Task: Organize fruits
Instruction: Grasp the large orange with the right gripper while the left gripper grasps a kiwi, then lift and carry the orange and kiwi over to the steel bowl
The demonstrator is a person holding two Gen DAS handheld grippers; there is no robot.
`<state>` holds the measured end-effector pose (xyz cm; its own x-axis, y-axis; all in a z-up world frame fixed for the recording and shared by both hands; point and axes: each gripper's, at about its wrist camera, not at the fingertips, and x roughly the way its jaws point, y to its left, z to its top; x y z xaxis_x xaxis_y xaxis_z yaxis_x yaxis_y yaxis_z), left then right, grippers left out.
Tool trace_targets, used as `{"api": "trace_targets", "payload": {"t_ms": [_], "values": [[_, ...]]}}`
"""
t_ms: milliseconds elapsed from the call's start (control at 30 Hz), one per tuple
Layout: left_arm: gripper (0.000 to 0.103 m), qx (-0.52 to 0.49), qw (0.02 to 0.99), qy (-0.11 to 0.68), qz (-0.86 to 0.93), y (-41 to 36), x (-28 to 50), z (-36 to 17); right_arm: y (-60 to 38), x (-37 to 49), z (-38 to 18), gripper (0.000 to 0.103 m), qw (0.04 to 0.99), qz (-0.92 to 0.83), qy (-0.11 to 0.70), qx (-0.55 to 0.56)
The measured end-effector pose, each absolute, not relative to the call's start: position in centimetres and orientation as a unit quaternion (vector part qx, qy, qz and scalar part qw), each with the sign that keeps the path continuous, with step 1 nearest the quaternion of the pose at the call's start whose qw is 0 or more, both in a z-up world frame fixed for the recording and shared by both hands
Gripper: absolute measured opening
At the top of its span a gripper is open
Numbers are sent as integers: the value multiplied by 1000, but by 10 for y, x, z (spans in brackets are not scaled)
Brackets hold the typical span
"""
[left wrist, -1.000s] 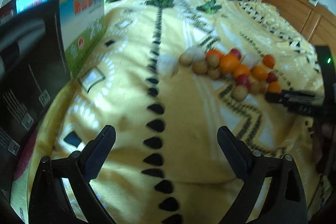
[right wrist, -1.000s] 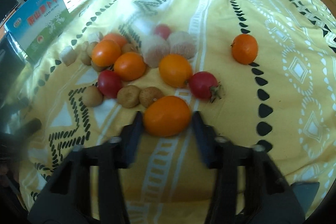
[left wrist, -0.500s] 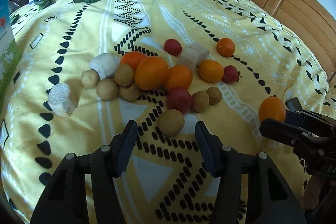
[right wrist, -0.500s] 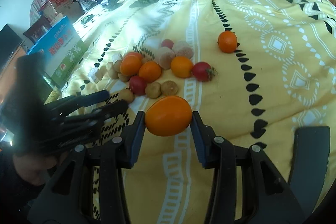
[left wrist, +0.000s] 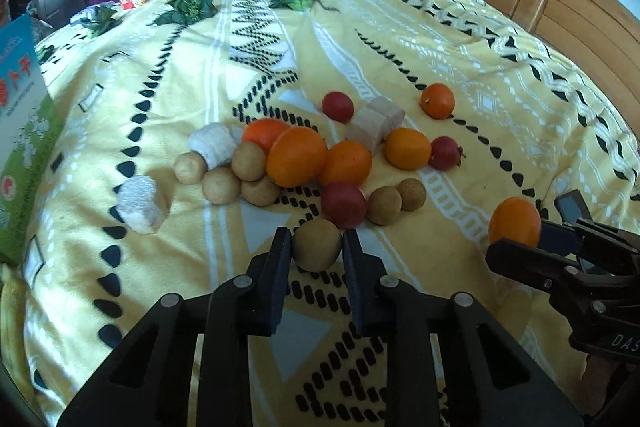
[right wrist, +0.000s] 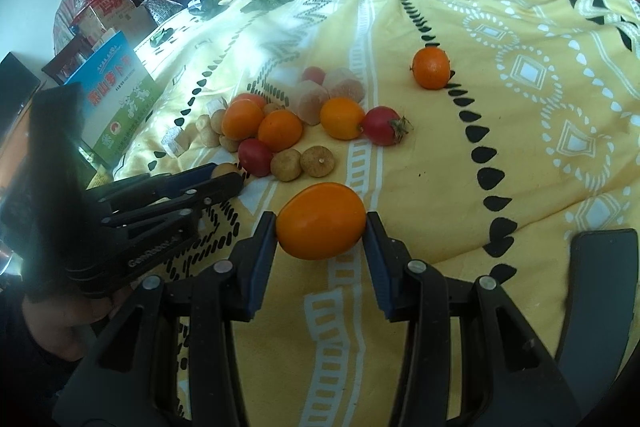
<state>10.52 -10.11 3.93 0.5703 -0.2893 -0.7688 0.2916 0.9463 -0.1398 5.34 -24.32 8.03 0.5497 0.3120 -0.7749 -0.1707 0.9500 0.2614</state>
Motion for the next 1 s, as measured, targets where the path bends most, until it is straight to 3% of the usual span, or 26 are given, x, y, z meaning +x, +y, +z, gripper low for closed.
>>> {"api": "trace_targets", "payload": {"t_ms": [467,1000], "values": [[26,35,922,372,-102,-79,39,113,-208,20,128,44,894,155,417,58],[26,11,935,341,-90,-50,-1,151,-171,-9,167,44,903,170,394,34]]}}
